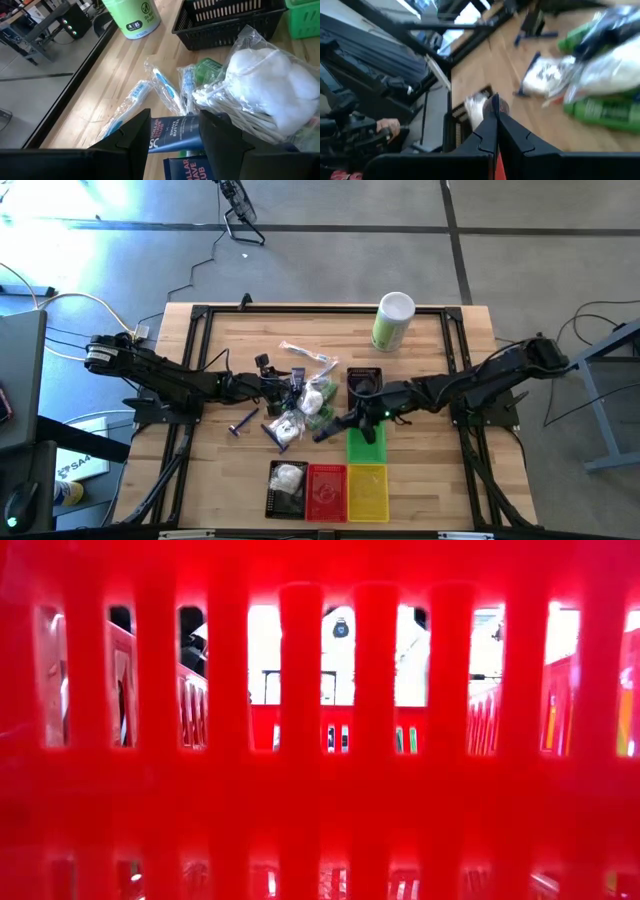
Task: Pick & Place Travel size toiletries
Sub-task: Put the blue shave cream into the red bin
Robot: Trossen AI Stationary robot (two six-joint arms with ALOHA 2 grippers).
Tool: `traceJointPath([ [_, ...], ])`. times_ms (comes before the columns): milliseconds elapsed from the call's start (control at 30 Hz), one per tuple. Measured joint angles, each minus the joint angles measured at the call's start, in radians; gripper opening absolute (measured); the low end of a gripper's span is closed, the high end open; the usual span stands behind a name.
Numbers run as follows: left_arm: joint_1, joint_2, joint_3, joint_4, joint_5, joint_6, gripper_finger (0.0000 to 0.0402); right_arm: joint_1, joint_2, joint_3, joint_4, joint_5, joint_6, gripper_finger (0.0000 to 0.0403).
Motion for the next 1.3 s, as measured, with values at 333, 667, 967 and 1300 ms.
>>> traceJointPath([
  [333,0.0,0.0,0.0,0.001,0.001,0.016,0.0161,0.081,0.07,0.007,-0.005,-0.051,0.126,0.0003],
  [667,0.0,0.0,0.0,0.019,-0.078,0.063,0.0161,0.134,0.167,0.18,-0.186,-0.081,0.137,0.0003],
  [967,0.001,0.0,0.0,0.061,-0.086,0.063,0.0161,0.135,0.299,0.345,-0.314,-0.207,0.166,0.0003],
  [1300,0.0,0.0,0.0,0.053,-0.085,0.041,0.0161,0.139,0.411,0.422,-0.312,-0.292,0.25,0.0003],
])
